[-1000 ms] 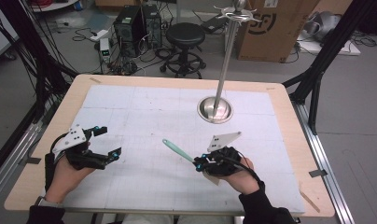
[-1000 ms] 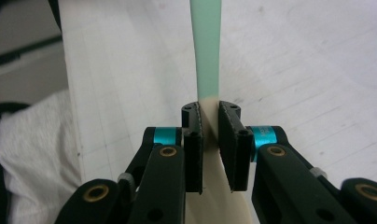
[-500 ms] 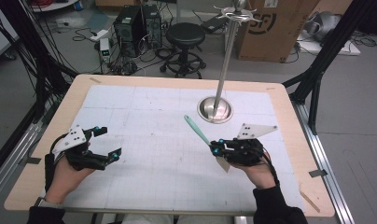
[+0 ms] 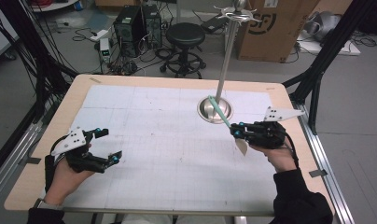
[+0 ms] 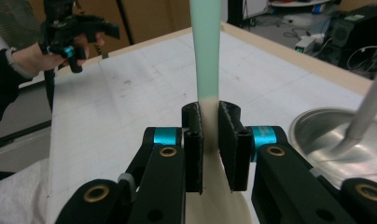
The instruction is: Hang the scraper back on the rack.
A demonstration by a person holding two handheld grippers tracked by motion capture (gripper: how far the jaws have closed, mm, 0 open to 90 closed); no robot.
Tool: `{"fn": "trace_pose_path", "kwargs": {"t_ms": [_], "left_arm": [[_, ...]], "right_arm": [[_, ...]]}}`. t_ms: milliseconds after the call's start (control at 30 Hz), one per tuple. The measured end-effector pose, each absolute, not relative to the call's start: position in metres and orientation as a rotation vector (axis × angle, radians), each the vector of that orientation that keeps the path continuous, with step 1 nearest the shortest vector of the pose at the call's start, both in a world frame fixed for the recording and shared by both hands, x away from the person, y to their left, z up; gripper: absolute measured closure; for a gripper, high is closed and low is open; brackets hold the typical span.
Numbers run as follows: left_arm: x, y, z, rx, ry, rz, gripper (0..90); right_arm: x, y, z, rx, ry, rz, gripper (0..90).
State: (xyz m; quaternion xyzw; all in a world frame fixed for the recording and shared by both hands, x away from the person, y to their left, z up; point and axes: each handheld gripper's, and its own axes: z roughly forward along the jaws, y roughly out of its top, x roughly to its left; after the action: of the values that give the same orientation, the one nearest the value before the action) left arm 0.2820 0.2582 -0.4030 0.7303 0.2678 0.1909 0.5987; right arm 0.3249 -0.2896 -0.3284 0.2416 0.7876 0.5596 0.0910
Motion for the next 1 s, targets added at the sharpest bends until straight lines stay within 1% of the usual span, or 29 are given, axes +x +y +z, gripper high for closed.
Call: {"fn": "trace_pose_path", "kwargs": {"t_ms": [233,367,700,1000], "left_arm": [[0.281,0.261,-0.405,1.699,0.634,0.444,1.8],[0.279,0.263,-0.404,1.696,0.634,0.450,1.8],[0.275,0.269,-0.403,1.693,0.644,0.464,1.8],[0.272,0.274,-0.404,1.688,0.657,0.470,1.8]], "right_arm": [[0.342,-0.320,-0.313,0.794,2.190,1.789,80.8],[0.352,-0.331,-0.304,0.814,2.137,1.825,80.9],[0.367,-0.341,-0.267,0.848,2.075,1.747,81.0],[0.381,-0.354,-0.247,0.873,2.016,1.706,81.0]]}}
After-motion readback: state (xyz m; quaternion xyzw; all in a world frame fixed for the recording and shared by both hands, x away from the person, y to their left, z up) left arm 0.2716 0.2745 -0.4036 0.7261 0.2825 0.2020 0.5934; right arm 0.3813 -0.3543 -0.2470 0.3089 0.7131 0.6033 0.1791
